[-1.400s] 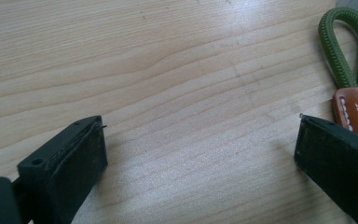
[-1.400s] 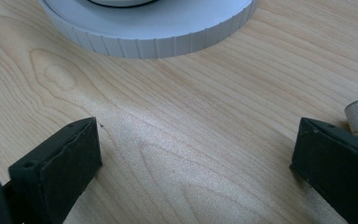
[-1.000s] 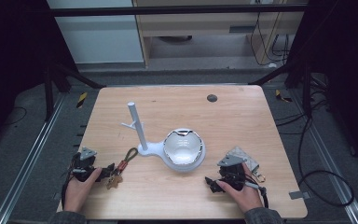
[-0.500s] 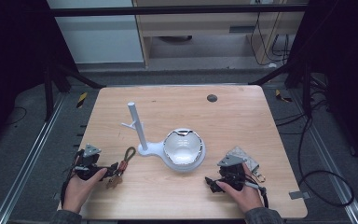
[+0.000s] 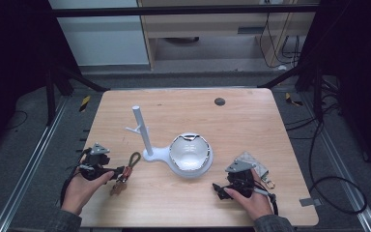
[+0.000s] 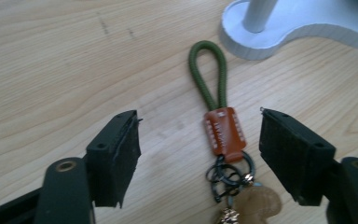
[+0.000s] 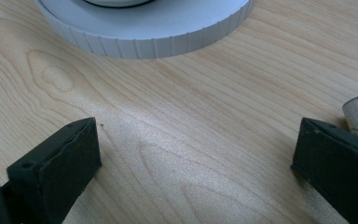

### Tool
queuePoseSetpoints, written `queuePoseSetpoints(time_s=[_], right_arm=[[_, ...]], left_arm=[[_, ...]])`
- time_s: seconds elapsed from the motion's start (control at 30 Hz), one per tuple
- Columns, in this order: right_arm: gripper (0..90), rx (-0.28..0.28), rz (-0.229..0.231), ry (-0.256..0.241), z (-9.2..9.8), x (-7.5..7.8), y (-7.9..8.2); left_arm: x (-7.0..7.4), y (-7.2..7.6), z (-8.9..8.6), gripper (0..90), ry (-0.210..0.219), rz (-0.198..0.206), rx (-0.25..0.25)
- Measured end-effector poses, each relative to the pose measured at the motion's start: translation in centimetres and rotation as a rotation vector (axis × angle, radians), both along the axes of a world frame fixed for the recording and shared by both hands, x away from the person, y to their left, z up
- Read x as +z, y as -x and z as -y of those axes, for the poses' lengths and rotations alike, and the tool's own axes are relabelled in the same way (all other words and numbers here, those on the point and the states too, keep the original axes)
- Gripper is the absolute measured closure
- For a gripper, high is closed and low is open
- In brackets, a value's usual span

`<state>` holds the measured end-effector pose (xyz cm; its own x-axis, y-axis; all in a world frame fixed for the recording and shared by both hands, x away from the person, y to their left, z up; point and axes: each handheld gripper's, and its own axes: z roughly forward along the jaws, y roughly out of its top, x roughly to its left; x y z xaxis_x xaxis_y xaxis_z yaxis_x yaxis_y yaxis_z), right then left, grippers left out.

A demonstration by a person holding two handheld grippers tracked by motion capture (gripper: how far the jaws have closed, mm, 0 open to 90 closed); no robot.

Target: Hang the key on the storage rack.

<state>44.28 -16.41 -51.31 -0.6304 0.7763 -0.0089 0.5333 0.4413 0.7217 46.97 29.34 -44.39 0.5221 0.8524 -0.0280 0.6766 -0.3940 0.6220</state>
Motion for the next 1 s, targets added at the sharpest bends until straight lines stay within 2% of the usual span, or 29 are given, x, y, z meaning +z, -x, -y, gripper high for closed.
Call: queuePoseSetpoints(time_s=[0.03, 0.23, 0.5, 0.77, 1.0], right_arm=[[0.8, -0.001, 0.0, 0.0, 0.0, 0.0, 0.0], [0.8, 0.0, 0.0, 0.0, 0.0, 0.0, 0.0], [0.8, 0.001, 0.001, 0.001, 0.0, 0.0, 0.0], [0.7, 0.002, 0.001, 0.001, 0.0, 0.0, 0.0], [0.7, 0.001, 0.001, 0.001, 0.0, 0.0, 0.0]], left_arm=[[-0.1, -0.1, 0.2, 31.5, 0.005, -0.013, -0.004], [-1.0, -0.6, 1.6, 38.0, -0.032, -0.074, 0.006], [-2.2, -1.4, 2.7, 44.4, -0.037, -0.132, 0.021], [-2.7, -1.6, 3.0, 48.6, -0.052, -0.149, 0.029], [-3.0, -1.7, 3.0, 51.5, -0.062, -0.147, 0.028]])
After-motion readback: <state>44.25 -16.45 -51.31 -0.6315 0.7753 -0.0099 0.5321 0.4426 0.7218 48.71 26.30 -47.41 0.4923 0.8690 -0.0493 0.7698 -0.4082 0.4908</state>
